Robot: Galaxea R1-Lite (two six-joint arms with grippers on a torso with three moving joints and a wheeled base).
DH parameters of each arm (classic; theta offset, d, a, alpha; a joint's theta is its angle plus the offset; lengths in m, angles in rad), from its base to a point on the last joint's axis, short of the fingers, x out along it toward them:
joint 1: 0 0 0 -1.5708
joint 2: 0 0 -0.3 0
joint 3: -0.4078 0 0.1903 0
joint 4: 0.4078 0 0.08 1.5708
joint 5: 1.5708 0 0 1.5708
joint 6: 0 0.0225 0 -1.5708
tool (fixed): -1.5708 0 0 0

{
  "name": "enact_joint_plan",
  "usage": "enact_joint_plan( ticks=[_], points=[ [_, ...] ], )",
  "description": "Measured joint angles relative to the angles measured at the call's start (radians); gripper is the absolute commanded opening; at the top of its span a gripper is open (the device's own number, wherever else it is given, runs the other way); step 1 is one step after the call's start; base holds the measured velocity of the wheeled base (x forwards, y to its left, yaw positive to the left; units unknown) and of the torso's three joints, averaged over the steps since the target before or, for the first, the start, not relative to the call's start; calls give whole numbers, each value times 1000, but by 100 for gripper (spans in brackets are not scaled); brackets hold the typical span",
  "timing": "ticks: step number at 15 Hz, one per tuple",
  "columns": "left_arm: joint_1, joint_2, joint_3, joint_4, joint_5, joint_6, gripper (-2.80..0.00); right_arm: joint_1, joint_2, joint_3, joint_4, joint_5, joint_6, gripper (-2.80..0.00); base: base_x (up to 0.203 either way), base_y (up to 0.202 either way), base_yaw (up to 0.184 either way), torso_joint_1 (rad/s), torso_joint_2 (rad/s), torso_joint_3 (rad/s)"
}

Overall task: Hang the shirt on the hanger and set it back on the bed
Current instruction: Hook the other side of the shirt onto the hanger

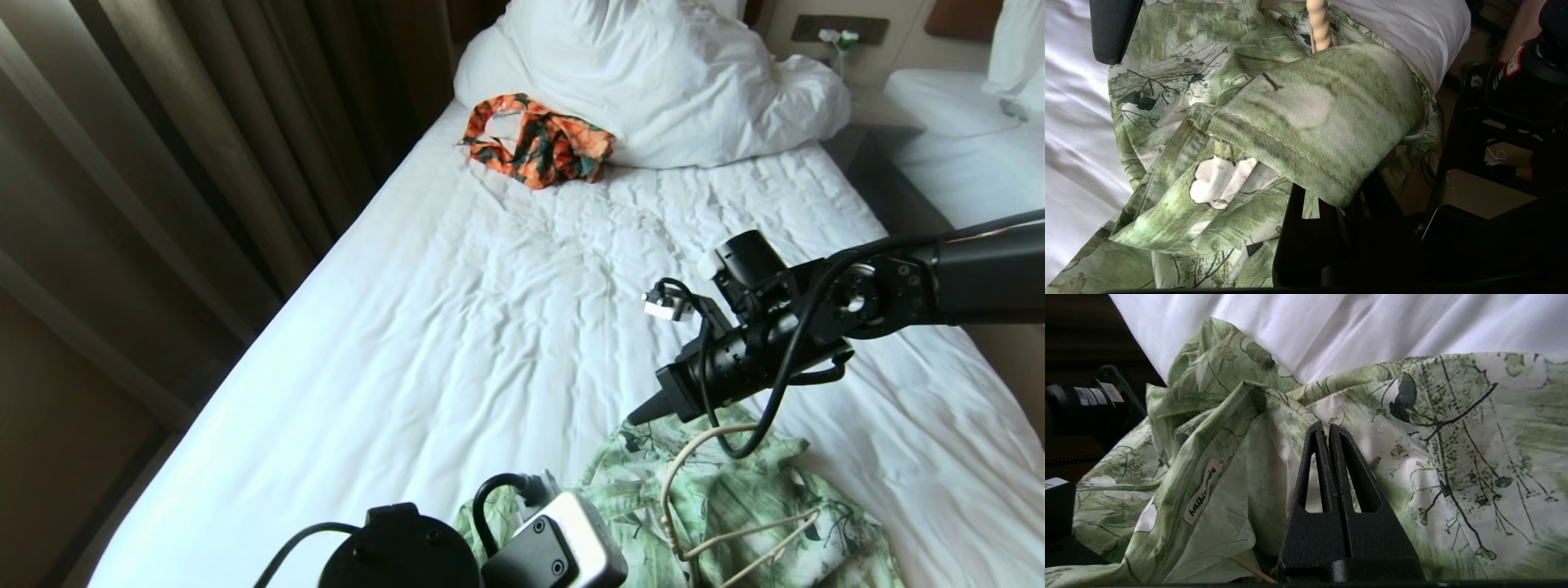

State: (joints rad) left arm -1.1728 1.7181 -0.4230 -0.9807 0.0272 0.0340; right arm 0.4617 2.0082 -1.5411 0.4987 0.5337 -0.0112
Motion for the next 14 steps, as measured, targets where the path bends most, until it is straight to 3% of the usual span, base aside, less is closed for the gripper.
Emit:
enact_joint_plan(
  ticks=[3, 4, 9, 14],
  points=[
    [-5, 29, 27, -66, 1, -8, -280, 36, 16, -1, 70, -38, -59, -280, 0, 0, 0, 0, 0, 0],
    [-6, 33, 31, -68, 1, -7, -280, 41, 18, -1, 86, -42, -75, 0, 0, 0, 0, 0, 0, 0],
    [-5, 42, 28, -69, 2, -5, -280, 34, 37, 1, 165, -44, -199, 0, 0, 0, 0, 0, 0, 0],
    [-6, 40, 27, -70, 4, -3, -280, 34, 76, 1, 162, -45, -221, 0, 0, 0, 0, 0, 0, 0]
  ],
)
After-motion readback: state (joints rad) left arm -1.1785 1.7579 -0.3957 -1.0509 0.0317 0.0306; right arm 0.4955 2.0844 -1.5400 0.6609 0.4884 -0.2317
